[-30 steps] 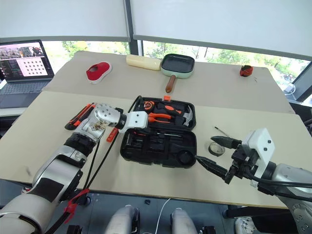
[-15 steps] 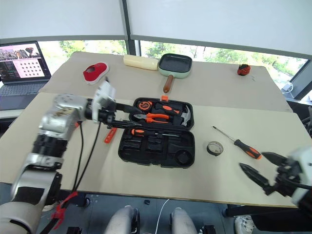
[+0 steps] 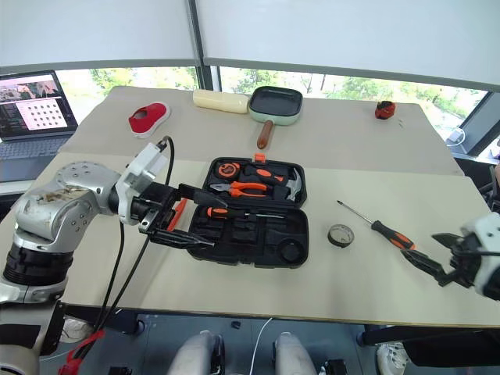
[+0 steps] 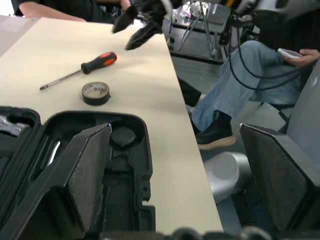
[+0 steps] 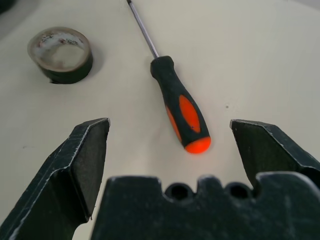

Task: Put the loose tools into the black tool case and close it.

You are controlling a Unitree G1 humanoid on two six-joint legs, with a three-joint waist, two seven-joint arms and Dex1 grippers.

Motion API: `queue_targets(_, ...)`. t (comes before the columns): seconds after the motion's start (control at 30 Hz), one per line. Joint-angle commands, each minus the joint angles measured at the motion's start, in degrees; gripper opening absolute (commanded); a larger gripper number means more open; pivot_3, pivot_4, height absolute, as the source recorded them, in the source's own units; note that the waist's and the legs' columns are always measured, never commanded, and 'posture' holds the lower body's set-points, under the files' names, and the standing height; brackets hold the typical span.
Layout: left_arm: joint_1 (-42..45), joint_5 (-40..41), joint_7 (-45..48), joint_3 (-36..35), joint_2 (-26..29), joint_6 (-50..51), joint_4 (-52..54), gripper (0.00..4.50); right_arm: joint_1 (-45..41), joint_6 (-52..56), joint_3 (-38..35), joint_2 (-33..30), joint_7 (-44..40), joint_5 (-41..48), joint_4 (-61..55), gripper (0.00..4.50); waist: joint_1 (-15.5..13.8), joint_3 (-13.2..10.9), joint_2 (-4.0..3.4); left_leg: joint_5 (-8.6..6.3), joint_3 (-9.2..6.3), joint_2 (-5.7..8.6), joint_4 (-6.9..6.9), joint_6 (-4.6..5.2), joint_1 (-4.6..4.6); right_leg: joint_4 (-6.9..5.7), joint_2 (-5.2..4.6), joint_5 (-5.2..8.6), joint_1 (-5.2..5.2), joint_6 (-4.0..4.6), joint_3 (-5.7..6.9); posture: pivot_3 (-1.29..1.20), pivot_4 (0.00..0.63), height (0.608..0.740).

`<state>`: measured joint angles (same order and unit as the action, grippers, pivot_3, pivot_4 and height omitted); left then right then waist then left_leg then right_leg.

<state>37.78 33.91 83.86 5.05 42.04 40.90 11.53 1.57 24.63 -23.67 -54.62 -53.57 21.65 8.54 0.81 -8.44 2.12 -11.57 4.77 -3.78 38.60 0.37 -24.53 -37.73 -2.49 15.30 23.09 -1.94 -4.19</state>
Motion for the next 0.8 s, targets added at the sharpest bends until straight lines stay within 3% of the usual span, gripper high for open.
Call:
queue_targets(0.03,0.4,0.9,-2.0,-1.2,0.1,-1.5,2.5,4.39,-6.8,-2.5,4.7,0.9,-1.6,-2.2,7.6,4.50,-0.1,0.0,-0.02,0.00,0.00,0.01,0.00,0.00,-0.02,0.00,-0.01,0.00,0.00,0.00,0.00,0.00,0.150,0.740)
queue_targets(0.23,-1.4,0.8,-3.0,-1.3,1.6,-2.5,4.0,4.39,-13.7,-6.2,11.0,2.7,-1.7,-6.9,18.7,4.50,-0.1,0.0,-0.03,0.00,-0.01,0.01,0.00,0.00,-0.08,0.02,-0.01,0.01,0.03,-0.02,0.01,0.00,0.150,0.740)
queue_targets(0.33,-2.0,1.0,-3.6,-1.6,2.3,-2.5,4.4,4.50,-14.9,-7.6,11.7,3.1,-2.6,-7.3,20.9,3.74,0.0,0.0,-0.02,0.00,-0.01,-0.01,0.01,0.00,-0.05,0.01,0.00,0.00,0.01,-0.02,0.01,0.00,0.150,0.740)
queue_targets(0.47,-2.6,1.3,-4.1,-1.8,2.8,-2.6,4.8,4.50,-14.4,-8.6,11.1,2.9,-3.7,-7.1,21.0,2.36,0.0,0.0,-0.02,0.00,0.00,-0.02,0.01,0.00,-0.03,0.00,0.01,0.00,0.00,-0.02,0.01,0.00,0.150,0.740)
queue_targets(0.6,-4.0,1.2,-4.8,-2.0,3.7,-2.4,4.8,4.50,-14.4,-5.0,6.9,1.5,-5.9,-2.0,13.6,1.05,0.0,0.0,-0.04,0.00,0.00,-0.01,0.00,0.00,-0.04,0.00,0.00,0.00,0.01,-0.02,0.01,0.00,0.150,0.740)
queue_targets(0.67,-4.9,2.7,-4.3,-2.7,4.9,-0.3,4.4,4.50,-16.0,0.0,5.9,1.5,-7.2,2.1,7.7,1.02,0.1,-0.1,-0.20,0.00,0.01,-0.01,0.00,0.00,-0.05,-0.01,0.00,0.00,0.03,-0.02,0.00,0.00,0.150,0.740)
queue_targets(0.8,-7.3,1.6,-3.8,-3.8,7.3,-2.0,1.7,4.50,-21.9,8.8,11.6,2.3,-9.5,7.5,-7.9,1.02,1.2,-0.2,-0.34,0.00,0.02,-0.06,-0.08,0.00,-0.02,-0.12,0.04,0.00,0.15,-0.01,-0.08,0.00,0.150,0.740)
